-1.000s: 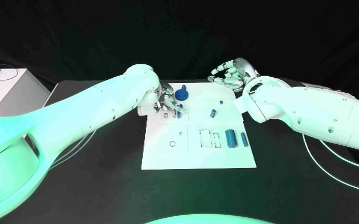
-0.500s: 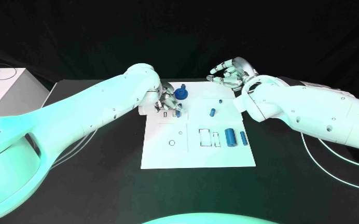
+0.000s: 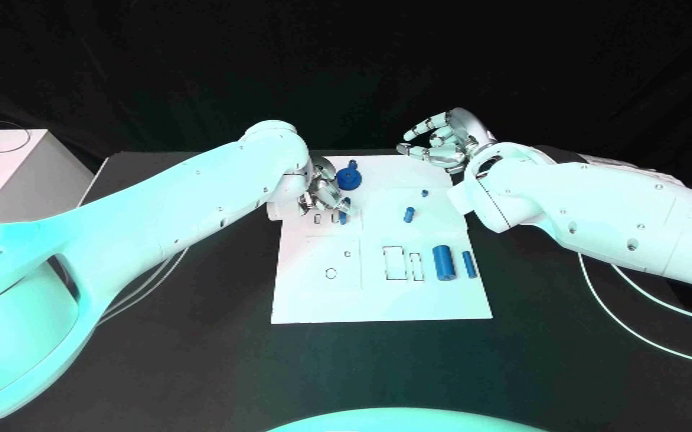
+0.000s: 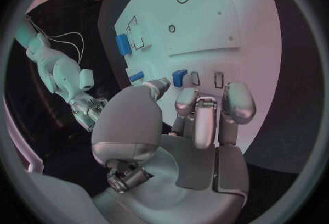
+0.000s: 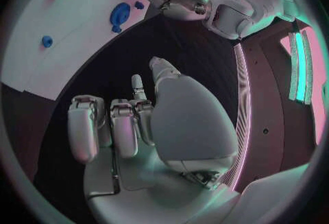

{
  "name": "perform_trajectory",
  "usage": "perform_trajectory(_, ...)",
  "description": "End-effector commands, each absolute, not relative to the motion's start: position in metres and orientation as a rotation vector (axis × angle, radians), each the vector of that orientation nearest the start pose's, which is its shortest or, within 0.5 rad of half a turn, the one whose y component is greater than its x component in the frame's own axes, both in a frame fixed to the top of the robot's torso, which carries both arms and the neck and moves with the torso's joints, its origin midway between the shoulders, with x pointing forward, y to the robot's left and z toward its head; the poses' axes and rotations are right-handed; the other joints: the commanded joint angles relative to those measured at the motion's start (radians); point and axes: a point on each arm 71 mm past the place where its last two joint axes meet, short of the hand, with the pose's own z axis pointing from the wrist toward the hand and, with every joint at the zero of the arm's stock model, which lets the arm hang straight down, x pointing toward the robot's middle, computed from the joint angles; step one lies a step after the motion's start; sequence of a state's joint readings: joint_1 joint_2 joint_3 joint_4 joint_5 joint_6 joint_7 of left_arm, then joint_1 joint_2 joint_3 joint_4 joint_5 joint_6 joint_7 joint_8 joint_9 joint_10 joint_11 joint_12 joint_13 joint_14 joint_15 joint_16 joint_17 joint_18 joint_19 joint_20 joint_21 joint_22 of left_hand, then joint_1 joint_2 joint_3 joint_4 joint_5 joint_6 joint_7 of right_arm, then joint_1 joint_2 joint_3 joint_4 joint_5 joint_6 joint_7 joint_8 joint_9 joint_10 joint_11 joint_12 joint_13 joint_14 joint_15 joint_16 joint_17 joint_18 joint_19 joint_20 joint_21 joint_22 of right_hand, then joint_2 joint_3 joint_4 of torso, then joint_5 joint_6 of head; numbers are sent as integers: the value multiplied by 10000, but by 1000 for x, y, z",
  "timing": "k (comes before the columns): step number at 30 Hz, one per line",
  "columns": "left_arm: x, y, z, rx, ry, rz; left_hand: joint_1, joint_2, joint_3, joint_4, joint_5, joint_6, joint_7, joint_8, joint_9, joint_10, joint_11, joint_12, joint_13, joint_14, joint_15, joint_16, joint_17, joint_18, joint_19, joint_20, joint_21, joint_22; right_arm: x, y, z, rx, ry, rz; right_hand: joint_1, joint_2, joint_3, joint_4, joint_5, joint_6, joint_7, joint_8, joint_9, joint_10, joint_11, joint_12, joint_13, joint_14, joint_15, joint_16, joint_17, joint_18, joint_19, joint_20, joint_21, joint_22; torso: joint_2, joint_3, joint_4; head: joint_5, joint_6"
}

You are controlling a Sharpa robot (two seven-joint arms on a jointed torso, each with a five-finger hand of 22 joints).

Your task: Assemble the parts on the task board

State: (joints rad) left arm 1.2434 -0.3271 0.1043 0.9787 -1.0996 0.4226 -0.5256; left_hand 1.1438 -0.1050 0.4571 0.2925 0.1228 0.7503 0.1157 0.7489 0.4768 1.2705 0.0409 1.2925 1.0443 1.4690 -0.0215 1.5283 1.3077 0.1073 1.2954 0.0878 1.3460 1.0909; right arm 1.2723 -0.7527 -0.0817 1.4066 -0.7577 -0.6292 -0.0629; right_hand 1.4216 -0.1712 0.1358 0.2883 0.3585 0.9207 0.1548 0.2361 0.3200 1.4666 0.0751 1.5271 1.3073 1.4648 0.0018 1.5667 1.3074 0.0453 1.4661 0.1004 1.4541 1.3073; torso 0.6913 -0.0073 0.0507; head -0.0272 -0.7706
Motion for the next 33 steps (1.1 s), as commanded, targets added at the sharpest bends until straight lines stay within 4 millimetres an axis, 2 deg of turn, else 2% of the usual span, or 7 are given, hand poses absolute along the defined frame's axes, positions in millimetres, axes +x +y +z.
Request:
perform_trajectory(1,561,92,-198,-661,24407,-4649,275,-6,308,-20,19,-37,-93,134,145,24,-105,37,19,715,-96,6,1621,-86,-16,-106,45,12,522,-211,-166,6027,15120,8334,-16,7,40,-5,42,-70,0,19,17,501,-32,-25,2146,1015,-63,-26,2444,-115,547,-51,-53,1453,-5,0,10,-24,-28)
perform_trajectory(16,561,91,-200,-595,24533,-4638,982,-273,1566,-164,53,-112,-230,511,812,83,-232,37,84,743,-206,27,1703,-95,-15,-189,93,76,522,-209,-167,6007,15144,8365,-19,10,66,-13,48,-76,-1,27,28,500,-33,-26,2145,1015,-63,-27,2442,-116,548,-52,-53,1454,1,2,8,-28,-91)
perform_trajectory(24,562,92,-200,-910,24381,-4885,1383,-383,3076,-926,148,-295,-250,747,1398,164,-287,-15,105,764,-253,42,1765,-100,-13,-239,124,112,522,-209,-167,6000,15144,8374,-20,13,83,-15,57,-78,-2,33,35,505,-34,-21,2150,1015,-64,-27,2442,-114,546,-52,-60,1448,-10,9,11,-29,-111)
perform_trajectory(27,562,93,-200,-1121,24312,-5049,1331,-426,3567,-1249,376,-338,-227,831,1596,201,-267,-35,113,774,-246,51,1792,-104,-4,-233,146,136,522,-209,-167,6002,15143,8370,-20,13,83,-15,57,-78,-2,33,35,505,-34,-21,2150,1015,-64,-27,2442,-114,546,-52,-60,1448,-9,7,11,-29,-103)
perform_trajectory(28,562,93,-199,-1220,24275,-5124,1241,-485,3755,-1395,710,-342,-215,870,1693,226,-253,-35,129,778,-240,55,1804,-107,5,-227,164,158,522,-209,-167,6003,15143,8368,-20,13,83,-15,57,-78,-2,33,35,505,-34,-21,2150,1015,-64,-27,2442,-114,546,-52,-60,1448,-10,7,10,-29,-100)
perform_trajectory(30,562,93,-199,-1402,24213,-5268,1109,-561,3918,-1568,1105,-317,-213,919,1813,249,-255,-41,137,785,-240,63,1826,-108,13,-223,184,181,522,-209,-167,6005,15143,8366,-21,12,88,-16,60,-81,-1,33,37,501,-34,-24,2147,1015,-64,-28,2441,-114,545,-52,-62,1447,-10,6,10,-30,-94)
perform_trajectory(33,561,94,-198,-1707,24140,-5510,1034,-589,3998,-1672,1261,-289,-219,947,1885,273,-264,-40,150,786,-244,63,1829,-109,16,-225,196,193,522,-210,-167,6009,15141,8361,-23,10,91,-16,63,-85,-1,33,38,501,-33,-24,2147,1014,-64,-28,2440,-114,545,-52,-62,1447,-9,8,19,-34,-81)
